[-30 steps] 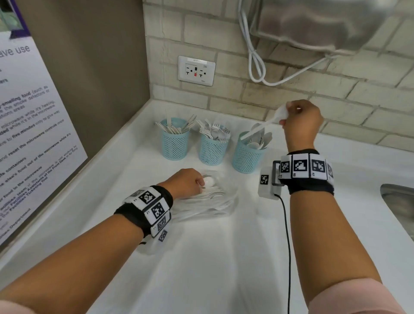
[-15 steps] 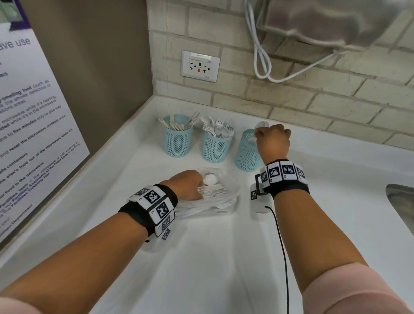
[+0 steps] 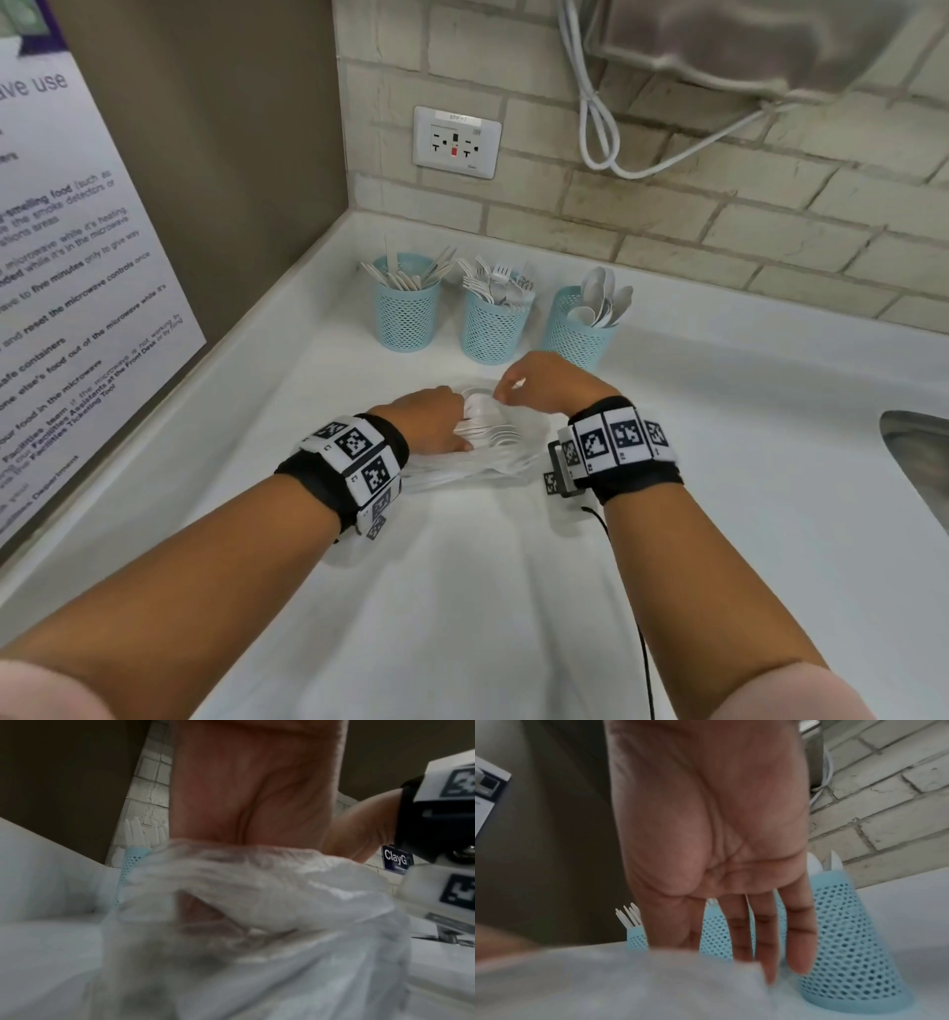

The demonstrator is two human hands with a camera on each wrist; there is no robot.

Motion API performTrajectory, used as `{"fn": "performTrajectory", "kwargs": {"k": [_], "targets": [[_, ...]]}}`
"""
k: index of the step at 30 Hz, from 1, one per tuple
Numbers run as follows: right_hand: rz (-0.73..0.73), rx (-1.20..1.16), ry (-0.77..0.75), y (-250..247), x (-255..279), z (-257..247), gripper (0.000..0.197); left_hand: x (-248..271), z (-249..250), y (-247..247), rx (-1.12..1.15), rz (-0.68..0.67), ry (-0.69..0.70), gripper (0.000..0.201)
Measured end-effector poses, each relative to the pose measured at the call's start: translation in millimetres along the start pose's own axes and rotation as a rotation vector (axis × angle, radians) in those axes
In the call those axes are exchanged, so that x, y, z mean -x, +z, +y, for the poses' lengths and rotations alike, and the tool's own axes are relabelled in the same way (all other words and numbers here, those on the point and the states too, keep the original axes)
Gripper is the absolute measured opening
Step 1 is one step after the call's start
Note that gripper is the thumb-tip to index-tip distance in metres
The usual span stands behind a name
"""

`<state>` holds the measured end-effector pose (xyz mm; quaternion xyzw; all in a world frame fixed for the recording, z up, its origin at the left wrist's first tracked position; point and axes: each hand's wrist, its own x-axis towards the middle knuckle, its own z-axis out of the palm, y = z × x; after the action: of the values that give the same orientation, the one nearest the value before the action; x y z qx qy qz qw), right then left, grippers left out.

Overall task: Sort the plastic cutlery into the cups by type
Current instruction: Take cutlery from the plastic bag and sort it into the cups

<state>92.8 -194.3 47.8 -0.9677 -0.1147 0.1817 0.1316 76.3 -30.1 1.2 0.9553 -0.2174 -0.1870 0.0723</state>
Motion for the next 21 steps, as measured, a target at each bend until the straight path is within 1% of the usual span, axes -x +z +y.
{"fn": "performTrajectory", "kwargs": {"k": [2, 4, 7, 11, 14, 18, 21], "targets": [[-0.045, 0.03, 0.054, 6.1, 0.0, 3.7, 0.031, 1.5, 1.2, 0.8, -0.009, 0.01, 0.006, 0.047], [-0.09, 0.038, 0.101, 10.3, 0.6, 7.1, 0.039, 2.4, 3.8, 1.4, -0.058, 0.04, 0.022, 0.041], [-0.093, -0.037, 0.129, 13.3, 3.4, 10.5, 0.044, 2.8, 6.2, 1.4, -0.13, 0.051, 0.036, 0.038], [-0.073, -0.064, 0.135, 11.9, 4.3, 15.1, 0.044, 4.0, 3.1, 1.8, -0.141, 0.001, 0.048, 0.037], [-0.059, -0.092, 0.143, 9.4, 4.9, 18.1, 0.043, 5.6, 3.1, 0.2, -0.129, 0.034, 0.078, 0.032], [-0.045, -0.128, 0.154, 7.4, 5.7, 21.3, 0.043, 7.7, 1.9, -4.0, -0.085, 0.092, 0.079, 0.028], [-0.043, -0.145, 0.166, 7.6, 6.3, 22.2, 0.044, 7.1, -2.3, -5.6, -0.004, 0.085, 0.061, 0.027]]}}
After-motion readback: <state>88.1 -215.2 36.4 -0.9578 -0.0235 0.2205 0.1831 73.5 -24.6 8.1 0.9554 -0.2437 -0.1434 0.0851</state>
